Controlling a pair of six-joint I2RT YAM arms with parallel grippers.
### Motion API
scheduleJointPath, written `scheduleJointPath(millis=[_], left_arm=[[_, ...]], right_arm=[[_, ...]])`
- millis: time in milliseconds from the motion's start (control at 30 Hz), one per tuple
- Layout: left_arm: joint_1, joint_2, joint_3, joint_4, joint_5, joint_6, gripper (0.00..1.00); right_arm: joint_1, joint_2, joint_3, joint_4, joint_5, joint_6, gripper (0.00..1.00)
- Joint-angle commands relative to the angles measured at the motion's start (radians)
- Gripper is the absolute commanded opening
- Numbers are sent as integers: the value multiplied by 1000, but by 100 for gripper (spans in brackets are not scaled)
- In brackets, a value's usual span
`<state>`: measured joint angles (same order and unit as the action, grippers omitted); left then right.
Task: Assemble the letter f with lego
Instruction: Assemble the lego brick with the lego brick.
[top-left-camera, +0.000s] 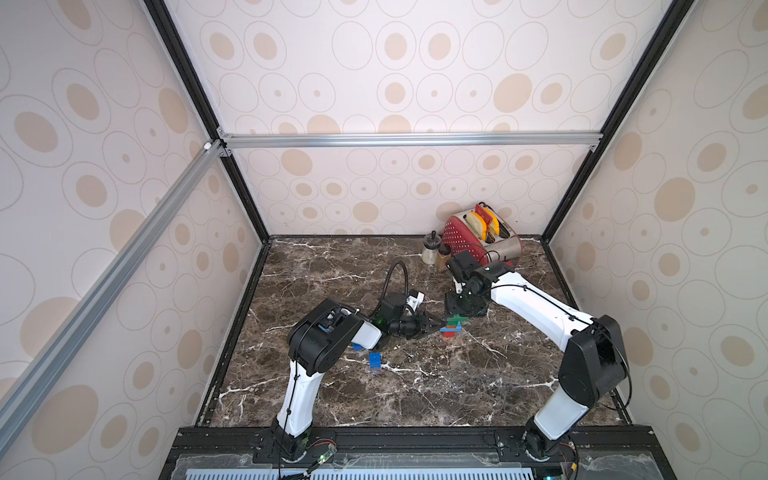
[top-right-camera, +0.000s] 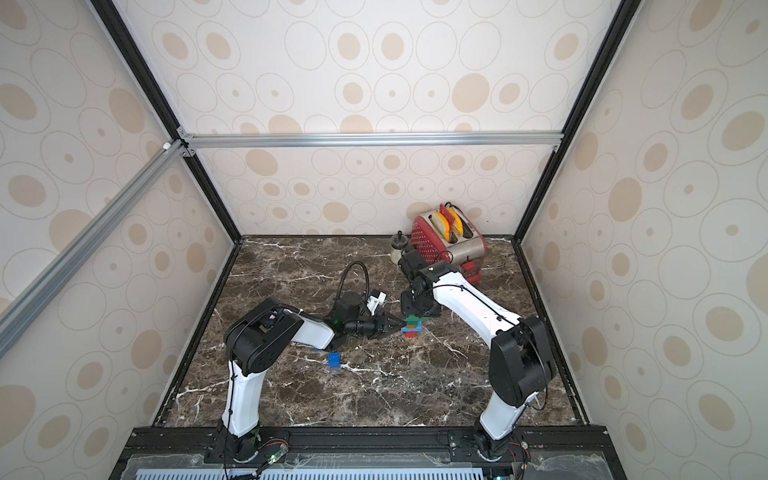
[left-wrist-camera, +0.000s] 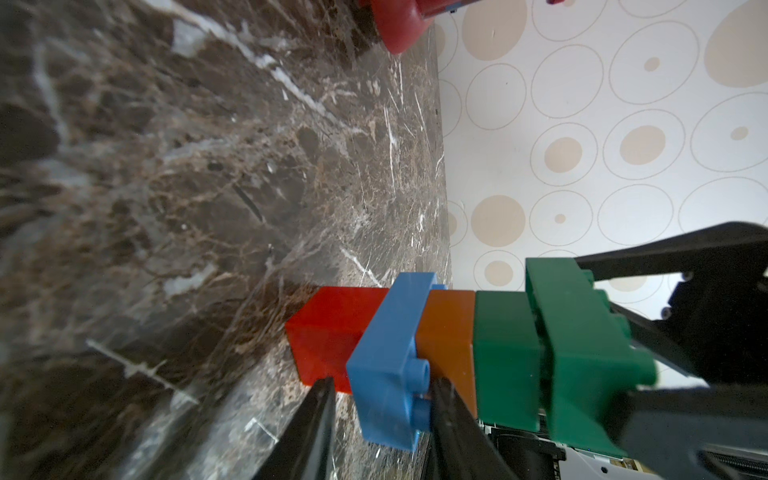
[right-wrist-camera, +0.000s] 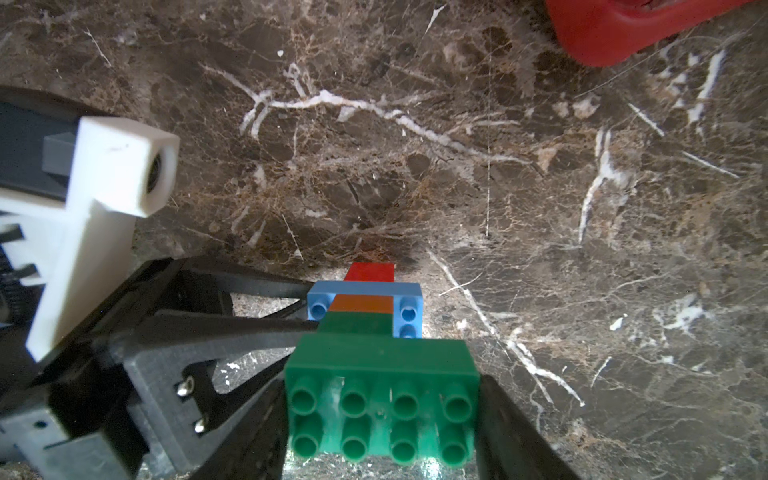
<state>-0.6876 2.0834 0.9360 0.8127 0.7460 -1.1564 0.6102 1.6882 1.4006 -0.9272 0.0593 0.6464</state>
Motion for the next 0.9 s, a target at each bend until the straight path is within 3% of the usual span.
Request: scheduleJointPath(millis=[0, 867], left_arm=[[-13, 19, 0, -20, -34, 0, 40], [-9, 44, 9, -127, -86, 32, 36]], right_arm=[[-1, 32, -53, -49, 58, -9, 48], [-17, -16, -100, 6, 52, -147, 54]])
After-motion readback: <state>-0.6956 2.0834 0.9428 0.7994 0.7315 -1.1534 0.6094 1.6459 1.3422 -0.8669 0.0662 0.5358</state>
